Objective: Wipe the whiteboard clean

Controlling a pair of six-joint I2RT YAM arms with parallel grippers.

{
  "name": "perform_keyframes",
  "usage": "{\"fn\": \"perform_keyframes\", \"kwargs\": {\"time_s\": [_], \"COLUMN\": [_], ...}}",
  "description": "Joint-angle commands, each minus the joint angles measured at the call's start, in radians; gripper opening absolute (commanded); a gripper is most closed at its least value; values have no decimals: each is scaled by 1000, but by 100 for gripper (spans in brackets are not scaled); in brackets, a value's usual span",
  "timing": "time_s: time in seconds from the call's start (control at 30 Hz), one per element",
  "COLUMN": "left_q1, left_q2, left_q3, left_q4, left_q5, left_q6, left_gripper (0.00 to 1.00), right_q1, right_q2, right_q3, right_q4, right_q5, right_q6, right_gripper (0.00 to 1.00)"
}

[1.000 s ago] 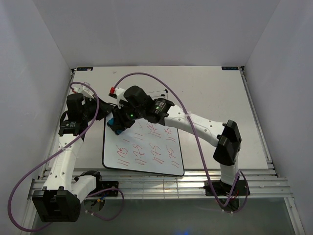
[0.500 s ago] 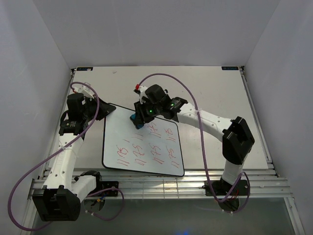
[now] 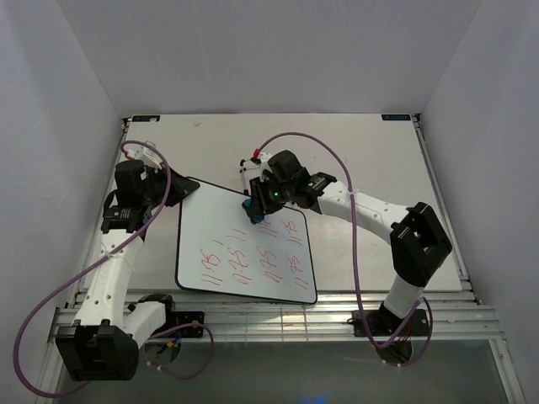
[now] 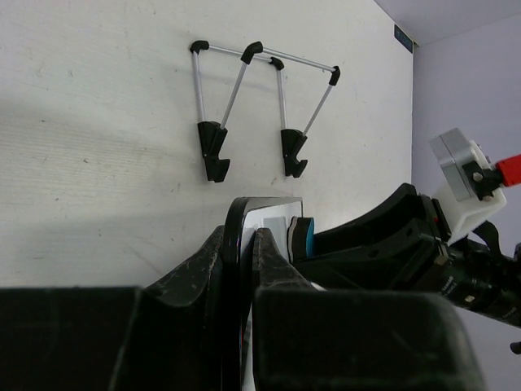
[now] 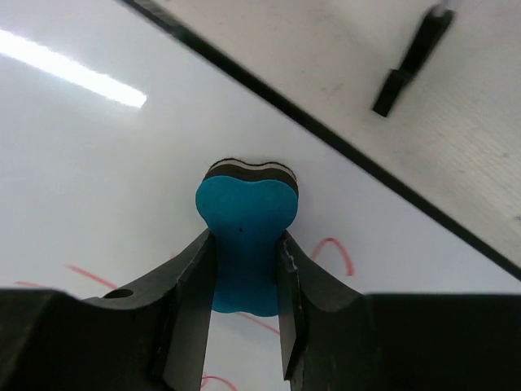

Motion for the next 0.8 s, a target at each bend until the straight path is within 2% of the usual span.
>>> {"fn": "perform_keyframes", "kwargs": {"time_s": [0.0,0.2,0.3,0.43,0.57,0.77], "left_q1": [-15,-15,-15,-15,-15,-15], "left_q2": [2,6,4,1,-2,-8], "left_q3": [18,18,19,22,21,19], "left_q4": [-58,-58,-59,-61,-62,-64], "left_q5": [-127,-130,-132,-134,-134,-135], "left_q6": [214,209,208,211,211,211], "left_gripper": [0,0,0,0,0,0], "right_q1": [134,301,337,334,305,199], "right_q2": [-45,-50,-47,-39,-52,-153], "right_q3": [-3,93,113,123,86,-161], "right_q4": [105,150,177,100,7,18], "right_q5": [-162,-148,-148,-66,89,123], "right_q6": [63,118,130,94,61,71], "right_gripper": [14,15,15,15,15,14]}}
